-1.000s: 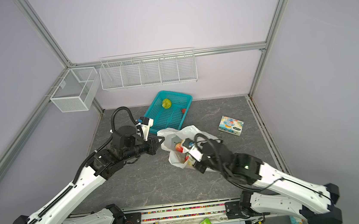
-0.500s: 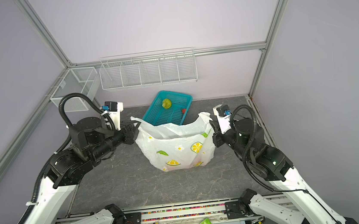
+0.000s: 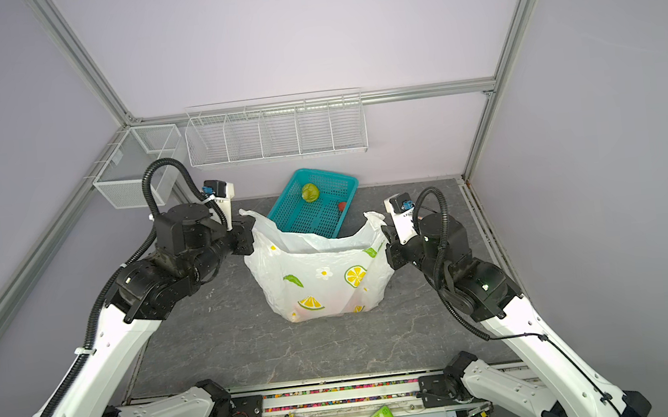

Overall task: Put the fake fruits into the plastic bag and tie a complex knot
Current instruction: 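Grasp the bag handle with the right gripper and lift both handles upward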

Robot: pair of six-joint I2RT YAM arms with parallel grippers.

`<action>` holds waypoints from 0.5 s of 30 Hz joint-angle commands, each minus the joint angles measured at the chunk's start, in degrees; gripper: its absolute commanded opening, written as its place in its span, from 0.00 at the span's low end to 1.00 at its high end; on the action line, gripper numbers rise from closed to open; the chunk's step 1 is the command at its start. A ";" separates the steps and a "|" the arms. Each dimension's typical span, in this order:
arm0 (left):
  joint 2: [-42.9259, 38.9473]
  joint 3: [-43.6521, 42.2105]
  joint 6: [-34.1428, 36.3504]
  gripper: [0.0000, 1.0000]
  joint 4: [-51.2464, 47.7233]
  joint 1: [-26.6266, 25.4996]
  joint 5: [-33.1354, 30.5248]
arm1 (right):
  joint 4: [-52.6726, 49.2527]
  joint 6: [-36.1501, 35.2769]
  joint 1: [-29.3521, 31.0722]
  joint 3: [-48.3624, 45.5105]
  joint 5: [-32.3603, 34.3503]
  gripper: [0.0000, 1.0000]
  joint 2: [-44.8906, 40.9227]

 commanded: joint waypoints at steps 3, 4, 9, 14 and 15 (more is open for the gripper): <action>-2.46 -2.55 -2.98 0.00 6.65 1.73 10.03 | 4.70 1.91 -0.85 0.01 1.03 0.06 0.00; -2.00 -1.93 -3.43 0.00 6.40 1.72 11.72 | 4.11 1.41 -0.83 1.02 1.23 0.06 0.13; 1.04 1.62 -5.04 0.00 5.90 1.73 22.59 | 0.98 -1.65 -0.88 4.79 4.72 0.06 -0.57; 1.50 -0.14 -4.99 0.00 5.80 1.73 20.77 | -0.98 -2.08 -1.49 1.05 7.57 0.06 1.57; 1.49 -0.43 -4.89 0.00 5.56 1.73 20.00 | -1.73 -2.23 -1.70 0.64 7.96 0.07 2.46</action>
